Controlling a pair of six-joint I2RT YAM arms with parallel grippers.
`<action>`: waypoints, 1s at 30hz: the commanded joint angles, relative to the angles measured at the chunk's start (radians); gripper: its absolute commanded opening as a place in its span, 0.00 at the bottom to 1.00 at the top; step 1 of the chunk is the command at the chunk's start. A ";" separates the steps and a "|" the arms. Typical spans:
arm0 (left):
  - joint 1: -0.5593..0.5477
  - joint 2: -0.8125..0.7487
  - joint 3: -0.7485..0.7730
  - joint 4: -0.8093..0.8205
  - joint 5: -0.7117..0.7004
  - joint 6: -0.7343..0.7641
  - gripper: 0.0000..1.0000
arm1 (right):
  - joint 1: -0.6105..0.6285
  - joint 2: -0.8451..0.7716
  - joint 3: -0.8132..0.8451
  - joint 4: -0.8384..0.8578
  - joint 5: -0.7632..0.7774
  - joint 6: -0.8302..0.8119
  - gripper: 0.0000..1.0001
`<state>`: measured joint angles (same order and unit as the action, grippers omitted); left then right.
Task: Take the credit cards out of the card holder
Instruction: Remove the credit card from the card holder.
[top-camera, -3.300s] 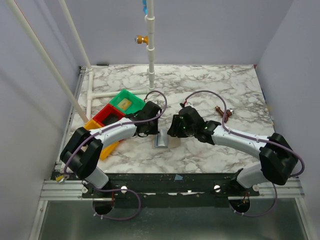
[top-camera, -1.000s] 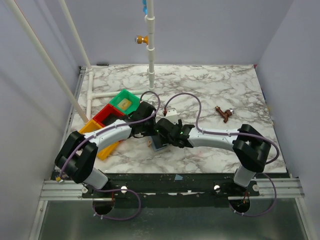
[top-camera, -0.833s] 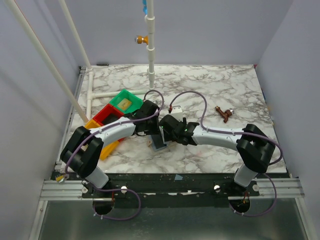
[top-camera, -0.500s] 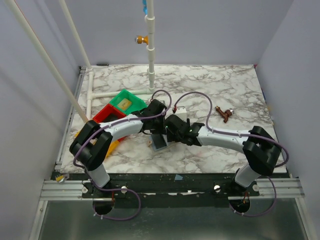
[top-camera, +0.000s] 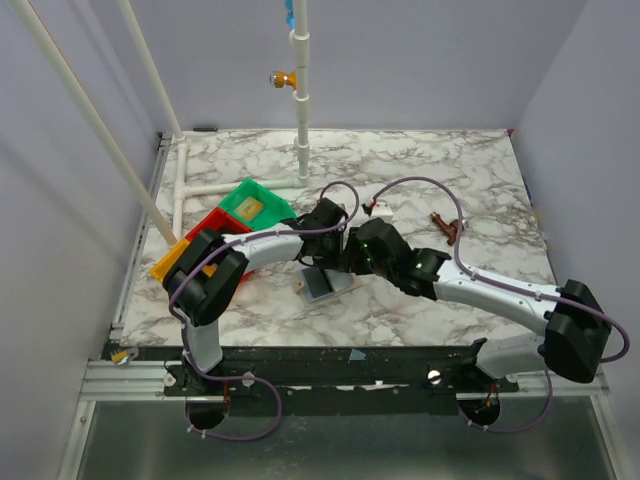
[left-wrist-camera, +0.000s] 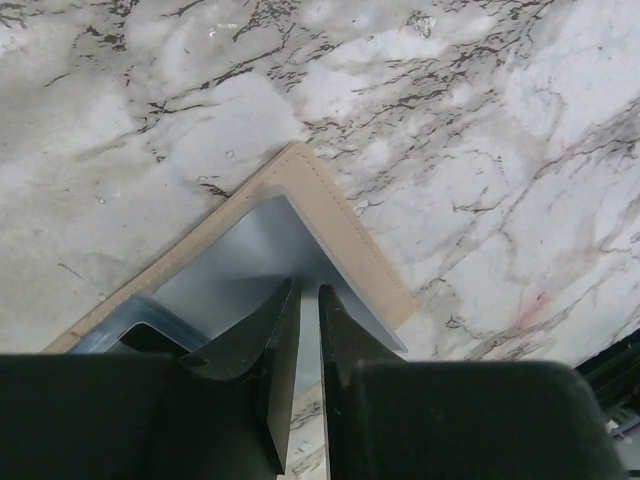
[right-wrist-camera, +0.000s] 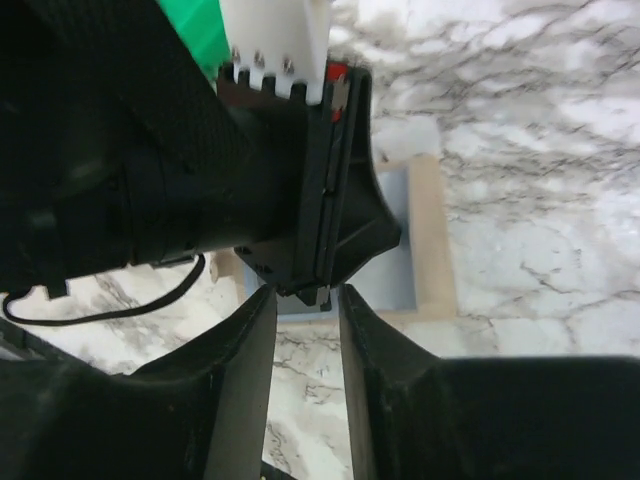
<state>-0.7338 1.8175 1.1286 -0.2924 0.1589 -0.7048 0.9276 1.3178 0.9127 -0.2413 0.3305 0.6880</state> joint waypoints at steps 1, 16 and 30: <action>-0.004 0.039 0.026 0.007 0.034 -0.006 0.15 | -0.005 0.068 -0.072 0.137 -0.152 0.008 0.30; 0.017 -0.011 0.038 -0.029 0.027 0.019 0.18 | -0.135 0.210 -0.315 0.597 -0.367 0.143 0.01; -0.033 0.032 0.036 -0.015 0.055 0.022 0.18 | -0.148 -0.263 -0.447 0.440 -0.068 0.196 0.01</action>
<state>-0.7250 1.8393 1.1526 -0.3134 0.1669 -0.6712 0.7837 1.2018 0.4786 0.3550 0.0879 0.8810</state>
